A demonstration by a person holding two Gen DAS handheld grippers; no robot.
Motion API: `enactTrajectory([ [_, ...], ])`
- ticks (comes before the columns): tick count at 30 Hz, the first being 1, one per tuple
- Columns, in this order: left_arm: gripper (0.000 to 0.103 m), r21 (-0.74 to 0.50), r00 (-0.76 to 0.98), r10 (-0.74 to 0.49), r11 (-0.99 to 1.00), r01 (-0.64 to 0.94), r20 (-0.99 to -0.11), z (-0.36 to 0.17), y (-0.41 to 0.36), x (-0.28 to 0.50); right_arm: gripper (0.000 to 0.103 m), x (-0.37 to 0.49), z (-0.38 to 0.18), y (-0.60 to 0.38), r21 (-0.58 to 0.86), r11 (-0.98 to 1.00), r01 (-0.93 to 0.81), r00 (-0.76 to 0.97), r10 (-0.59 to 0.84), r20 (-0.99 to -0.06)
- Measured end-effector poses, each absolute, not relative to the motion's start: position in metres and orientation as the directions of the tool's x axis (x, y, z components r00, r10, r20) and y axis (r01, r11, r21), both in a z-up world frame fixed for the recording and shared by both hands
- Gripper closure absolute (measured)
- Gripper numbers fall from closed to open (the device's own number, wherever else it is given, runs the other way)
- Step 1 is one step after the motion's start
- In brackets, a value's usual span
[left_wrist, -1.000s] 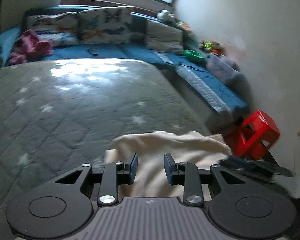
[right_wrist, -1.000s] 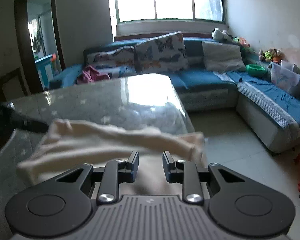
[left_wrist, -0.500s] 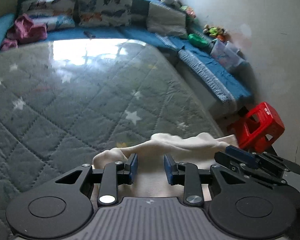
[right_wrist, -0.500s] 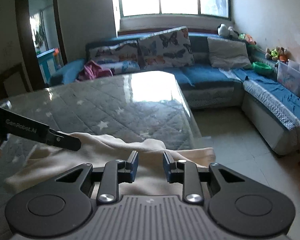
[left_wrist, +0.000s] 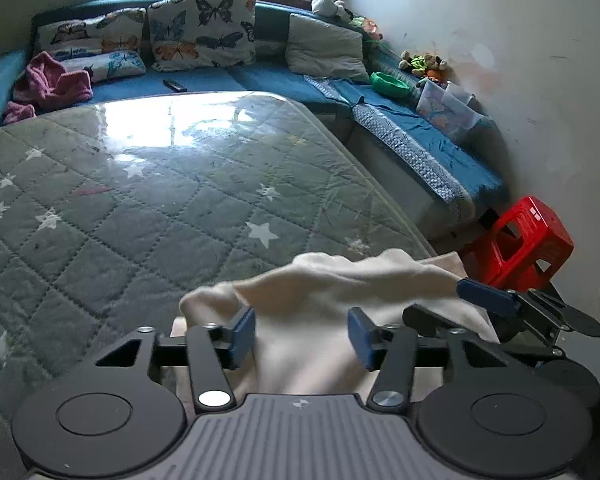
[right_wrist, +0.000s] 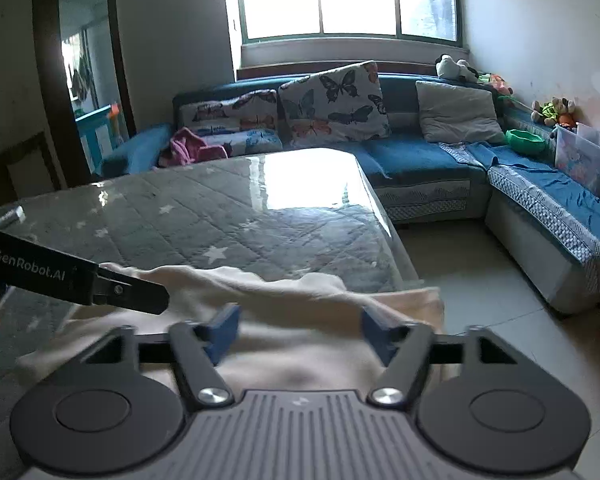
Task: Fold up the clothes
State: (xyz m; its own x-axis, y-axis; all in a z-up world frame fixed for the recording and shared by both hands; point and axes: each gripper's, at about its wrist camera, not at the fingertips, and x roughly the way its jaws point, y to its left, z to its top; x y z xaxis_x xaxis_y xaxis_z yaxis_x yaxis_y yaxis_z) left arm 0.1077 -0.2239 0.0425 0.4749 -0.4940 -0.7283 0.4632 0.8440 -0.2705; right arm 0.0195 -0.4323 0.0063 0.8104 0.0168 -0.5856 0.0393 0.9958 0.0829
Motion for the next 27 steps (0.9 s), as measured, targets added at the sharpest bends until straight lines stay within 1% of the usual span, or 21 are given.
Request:
enactTrajectory([
  [1,0.038,-0.265,0.480,-0.493,0.844,0.465,-0.726,0.044,-0.222,0.103,0.022,0.014,0.007,-0.430,0.078,0.996,0.040,0.813,0.013,-0.583],
  [2,0.036,-0.260,0.486,-0.491,0.845,0.468,-0.723,0.046,-0.220,0.098,0.019,0.008,0.008,-0.427,0.071,0.997,0.041,0.815,0.008,-0.580],
  [4,0.028,-0.251,0.496,-0.488,0.847,0.469,-0.718,0.050,-0.215,0.088,0.013,-0.003,0.009,-0.422,0.062,0.997,0.045,0.820,-0.002,-0.573],
  [6,0.024,-0.244,0.506,-0.489,0.846,0.474,-0.710,0.053,-0.209,0.077,0.009,-0.014,0.010,-0.418,0.053,0.997,0.052,0.824,-0.013,-0.567],
  [8,0.017,-0.237,0.519,-0.489,0.846,0.477,-0.701,0.056,-0.203,0.067,0.000,-0.025,0.010,-0.413,0.044,0.997,0.059,0.826,-0.024,-0.563],
  [9,0.014,-0.231,0.527,-0.486,0.848,0.477,-0.697,0.057,-0.200,0.061,0.000,-0.030,0.010,-0.411,0.040,0.997,0.063,0.827,-0.030,-0.562],
  [11,0.010,-0.230,0.534,-0.491,0.846,0.482,-0.688,0.057,-0.194,0.050,0.000,-0.040,0.011,-0.406,0.038,0.997,0.068,0.830,-0.035,-0.556],
  [13,0.005,-0.231,0.538,-0.493,0.846,0.481,-0.683,0.057,-0.187,0.040,0.000,-0.048,0.011,-0.402,0.038,0.997,0.072,0.833,-0.040,-0.552],
  [16,0.001,-0.232,0.549,-0.494,0.847,0.478,-0.674,0.056,-0.177,0.027,0.000,-0.059,0.011,-0.395,0.034,0.996,0.087,0.832,-0.054,-0.552],
  [20,0.000,-0.222,0.559,-0.495,0.846,0.486,-0.665,0.055,-0.168,0.009,0.000,-0.073,0.008,-0.385,0.032,0.993,0.113,0.838,-0.078,-0.540],
  [27,0.000,-0.202,0.593,-0.486,0.854,0.480,-0.642,0.051,-0.154,-0.018,0.000,-0.091,0.001,-0.374,0.091,0.989,0.119,0.843,-0.052,-0.536],
])
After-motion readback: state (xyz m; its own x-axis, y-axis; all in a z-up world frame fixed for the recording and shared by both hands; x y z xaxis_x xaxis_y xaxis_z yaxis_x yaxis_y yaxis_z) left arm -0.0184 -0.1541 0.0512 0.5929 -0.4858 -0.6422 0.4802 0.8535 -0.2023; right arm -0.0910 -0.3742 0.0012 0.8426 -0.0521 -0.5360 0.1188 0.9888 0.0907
